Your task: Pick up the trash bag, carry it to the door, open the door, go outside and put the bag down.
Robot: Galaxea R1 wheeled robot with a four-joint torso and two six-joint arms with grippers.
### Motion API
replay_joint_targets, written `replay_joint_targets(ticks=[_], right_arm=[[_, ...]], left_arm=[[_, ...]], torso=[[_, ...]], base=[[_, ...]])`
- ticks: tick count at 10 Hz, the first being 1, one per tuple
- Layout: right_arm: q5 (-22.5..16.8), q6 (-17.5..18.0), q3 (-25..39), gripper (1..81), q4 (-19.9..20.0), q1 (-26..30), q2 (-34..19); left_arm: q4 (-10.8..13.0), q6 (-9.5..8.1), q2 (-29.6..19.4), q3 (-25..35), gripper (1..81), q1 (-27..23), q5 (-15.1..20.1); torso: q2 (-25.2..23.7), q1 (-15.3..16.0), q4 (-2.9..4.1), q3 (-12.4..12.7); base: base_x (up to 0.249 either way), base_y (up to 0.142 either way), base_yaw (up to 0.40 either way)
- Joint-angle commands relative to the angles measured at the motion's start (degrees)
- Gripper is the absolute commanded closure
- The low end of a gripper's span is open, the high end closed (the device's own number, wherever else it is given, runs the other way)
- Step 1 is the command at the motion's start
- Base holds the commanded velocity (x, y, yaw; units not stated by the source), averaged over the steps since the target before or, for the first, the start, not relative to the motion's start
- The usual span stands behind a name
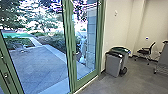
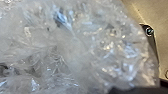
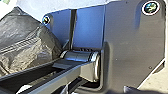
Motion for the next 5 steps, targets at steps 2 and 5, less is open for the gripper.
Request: replay_joint_targets(ticks=[2, 5], right_arm=[[-3.74, -0.21, 0.15, 1.0, 0.05, 3.66, -0.21], [-3.74, -0.21, 0.15, 1.0, 0.05, 3.66, -0.12]], left_arm=[[0.5, 0.33, -0.05, 0.15, 81.1, -3.63, 3.17], [0.59, 0.33, 0.04, 0.15, 81.1, -3.63, 3.17]], torso=[[0.0, 0.0, 0.0, 0.0], [0.0, -0.02, 0.0, 0.0]], base=[[0.178, -0.068, 0.0], [0.178, -0.068, 0.0]])
